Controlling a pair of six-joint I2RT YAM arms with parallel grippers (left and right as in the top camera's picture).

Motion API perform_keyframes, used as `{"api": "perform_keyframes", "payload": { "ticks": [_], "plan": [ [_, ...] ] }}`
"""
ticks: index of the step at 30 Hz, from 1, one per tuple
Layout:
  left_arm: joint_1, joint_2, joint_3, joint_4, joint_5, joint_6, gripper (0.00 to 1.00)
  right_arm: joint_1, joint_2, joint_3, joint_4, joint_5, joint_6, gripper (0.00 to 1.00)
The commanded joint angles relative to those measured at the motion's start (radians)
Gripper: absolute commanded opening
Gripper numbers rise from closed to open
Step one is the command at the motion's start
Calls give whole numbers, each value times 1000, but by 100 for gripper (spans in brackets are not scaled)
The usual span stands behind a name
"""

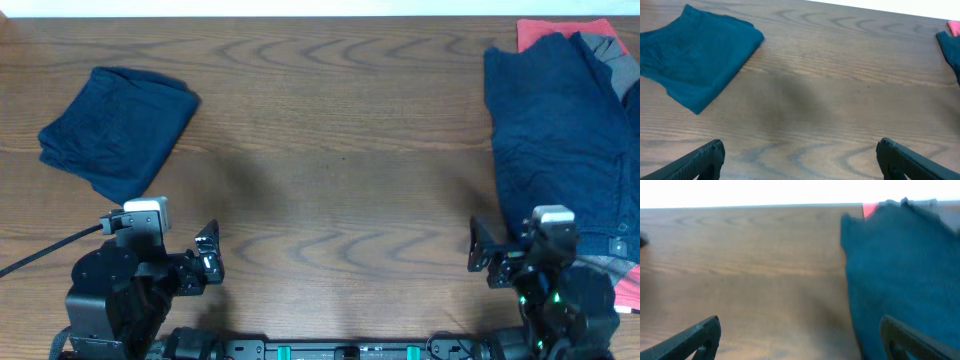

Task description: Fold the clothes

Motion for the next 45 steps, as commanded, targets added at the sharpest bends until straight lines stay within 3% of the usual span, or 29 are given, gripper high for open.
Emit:
{"api": "perform_keyframes", "payload": {
  "ticks": [1,7,19,24,29,45],
  "plan": [
    [2,-2,-4,0,-12,-8,98,-27,-98,-98,93,-93,-117,99],
    [2,-2,-4,0,-12,-8,98,-31,-229,-265,333,-89,-138,99],
    [2,-2,-4,0,-12,-8,98,-31,-235,-589,877,-72,-139,99],
    [2,-2,-4,0,-12,-8,98,-31,-235,-585,823,-26,-149,99],
    [2,-2,-4,0,-12,-8,98,-31,-234,-584,627,-39,-146,99],
    [2,-2,-4,0,-12,-8,98,-31,-228,-584,636,-34,-146,99]
  ]
}}
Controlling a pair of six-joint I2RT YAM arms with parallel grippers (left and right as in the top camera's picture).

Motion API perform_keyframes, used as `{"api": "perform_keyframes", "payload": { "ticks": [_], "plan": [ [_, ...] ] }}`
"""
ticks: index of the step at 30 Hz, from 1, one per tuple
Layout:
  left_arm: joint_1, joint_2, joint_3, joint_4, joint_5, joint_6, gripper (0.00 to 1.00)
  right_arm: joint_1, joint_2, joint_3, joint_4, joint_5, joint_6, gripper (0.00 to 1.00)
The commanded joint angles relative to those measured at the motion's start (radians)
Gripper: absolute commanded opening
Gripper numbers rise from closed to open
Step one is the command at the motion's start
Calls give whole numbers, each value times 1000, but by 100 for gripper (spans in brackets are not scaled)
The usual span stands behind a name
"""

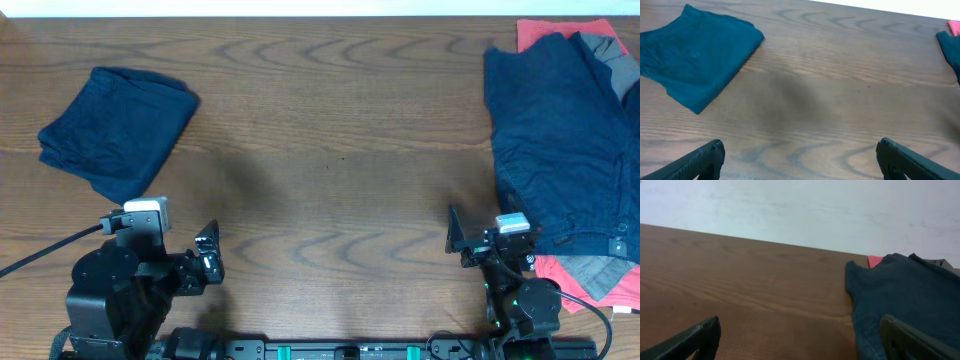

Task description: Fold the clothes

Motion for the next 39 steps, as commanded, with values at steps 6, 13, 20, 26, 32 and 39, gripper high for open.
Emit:
{"api": "perform_keyframes", "payload": {
  "ticks": [6,13,20,26,32,39],
  "plan": [
    [2,-2,-3,1,-12,-8,98,-13,-3,-1,-5,6,-13,99],
    [2,-2,-3,1,-12,-8,98,-13,-3,-1,-5,6,-13,99],
    [46,-35,-5,-51,-12,10,98,-13,-3,-1,-5,6,-13,99],
    [154,-121,-108,-61,-12,10,98,-13,-3,-1,-5,6,-13,99],
    [175,-280,-394,113,-9,10,98,-13,-3,-1,-5,6,-13,99],
    [174,-426,-701,441,15,0,98,-13,-3,-1,-5,6,-13,99]
  ]
}}
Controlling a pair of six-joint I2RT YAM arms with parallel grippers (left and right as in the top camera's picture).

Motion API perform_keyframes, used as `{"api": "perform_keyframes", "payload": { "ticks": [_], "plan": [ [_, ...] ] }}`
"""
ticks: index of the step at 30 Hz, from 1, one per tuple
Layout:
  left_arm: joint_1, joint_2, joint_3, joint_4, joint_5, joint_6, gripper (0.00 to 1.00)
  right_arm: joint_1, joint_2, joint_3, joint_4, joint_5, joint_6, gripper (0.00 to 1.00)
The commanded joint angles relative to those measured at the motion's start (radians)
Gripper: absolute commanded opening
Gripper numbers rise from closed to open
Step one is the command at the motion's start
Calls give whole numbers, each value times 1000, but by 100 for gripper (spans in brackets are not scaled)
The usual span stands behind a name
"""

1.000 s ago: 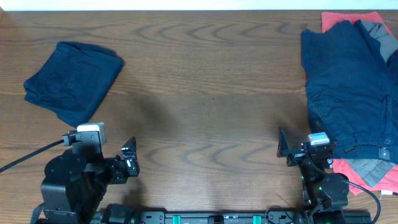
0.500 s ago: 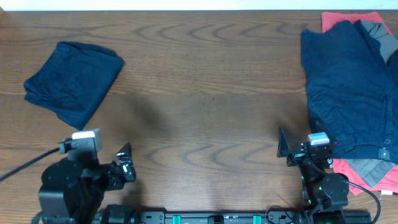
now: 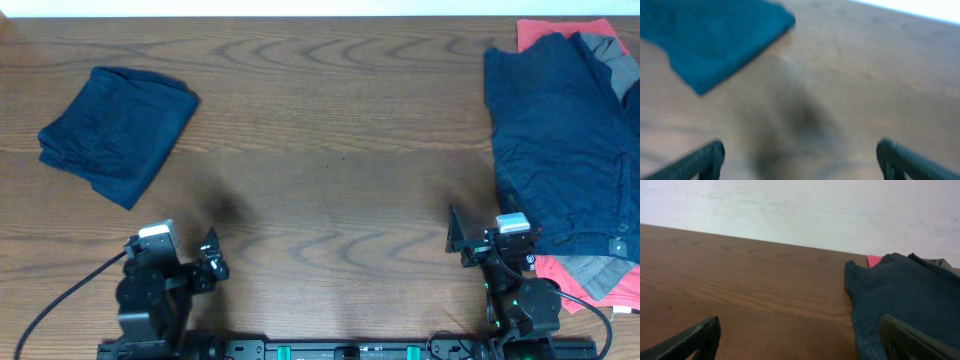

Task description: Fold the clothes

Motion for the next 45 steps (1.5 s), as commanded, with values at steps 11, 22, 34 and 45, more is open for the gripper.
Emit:
{"api": "perform_keyframes", "payload": {
  "ticks": [11,22,34,45],
  "plan": [
    [3,-153,-352,632,13,42,98,-13,-3,-1,-4,3,-13,99],
    [-27,-154,-407,607,10,64,98,-13,-3,-1,-4,3,-13,99],
    [-41,-152,-407,607,10,64,98,-13,-3,-1,-4,3,-13,99],
    [-41,-152,-407,607,10,64,98,-13,-3,-1,-4,3,-13,99]
  ]
}}
